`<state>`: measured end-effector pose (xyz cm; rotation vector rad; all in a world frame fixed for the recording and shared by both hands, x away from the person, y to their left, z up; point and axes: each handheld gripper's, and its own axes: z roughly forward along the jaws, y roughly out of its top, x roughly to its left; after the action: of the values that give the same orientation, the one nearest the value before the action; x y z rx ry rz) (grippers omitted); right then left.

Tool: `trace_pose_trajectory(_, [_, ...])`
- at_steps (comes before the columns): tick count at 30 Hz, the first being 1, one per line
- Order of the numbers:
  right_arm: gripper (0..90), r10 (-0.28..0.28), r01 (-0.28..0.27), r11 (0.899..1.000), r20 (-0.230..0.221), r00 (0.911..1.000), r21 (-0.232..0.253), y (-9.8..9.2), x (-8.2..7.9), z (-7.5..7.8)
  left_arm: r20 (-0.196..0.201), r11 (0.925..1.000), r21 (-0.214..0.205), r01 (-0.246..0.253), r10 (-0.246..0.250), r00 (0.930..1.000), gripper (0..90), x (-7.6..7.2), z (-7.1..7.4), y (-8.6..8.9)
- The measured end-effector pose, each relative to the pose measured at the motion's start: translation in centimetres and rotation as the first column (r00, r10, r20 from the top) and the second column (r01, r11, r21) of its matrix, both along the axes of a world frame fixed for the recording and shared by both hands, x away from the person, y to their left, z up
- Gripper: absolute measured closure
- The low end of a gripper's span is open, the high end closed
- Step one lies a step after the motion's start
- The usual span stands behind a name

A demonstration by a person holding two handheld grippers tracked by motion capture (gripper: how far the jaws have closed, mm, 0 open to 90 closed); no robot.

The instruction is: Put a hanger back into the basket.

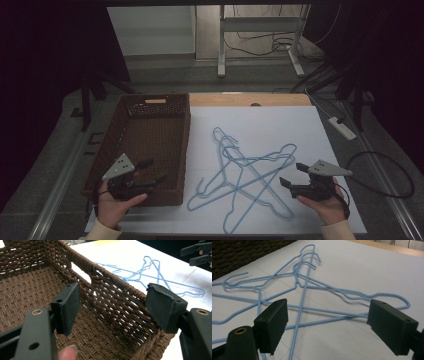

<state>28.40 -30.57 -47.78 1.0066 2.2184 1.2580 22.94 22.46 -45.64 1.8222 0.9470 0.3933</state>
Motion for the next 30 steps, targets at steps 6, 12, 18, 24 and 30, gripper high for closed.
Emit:
trace_pose_trajectory(6, [18.5,0.009,-0.009,1.0,-0.01,0.9999,-0.014,0.2,0.1,-0.1,0.006,1.0,-0.003,-0.002,0.002,1.0,28.6,-0.1,0.2,0.1])
trace_pose_trajectory(12, [18.8,0.007,-0.007,1.0,-0.018,0.9998,-0.023,0.3,0.3,-0.1,0.009,1.0,0.001,0.005,-0.005,0.9999,28.5,-0.3,0.2,0.0])
trace_pose_trajectory(18, [19.3,0.008,-0.009,0.999,-0.029,0.9995,-0.037,0.5,0.5,-0.3,0.012,0.9999,0.004,0.013,-0.013,0.9998,28.6,-0.3,0.3,-0.1])
trace_pose_trajectory(24, [20.7,0.031,-0.034,0.997,-0.038,0.9988,-0.073,1.0,1.0,-0.2,0.006,0.9999,0.007,0.014,-0.014,0.9999,28.6,-0.3,0.2,-0.2])
trace_pose_trajectory(30, [22.2,0.094,-0.099,0.985,-0.043,0.9946,-0.141,2.6,1.6,0.7,0.005,0.9999,0.004,0.016,-0.016,0.9999,28.6,-0.3,0.2,-0.2])
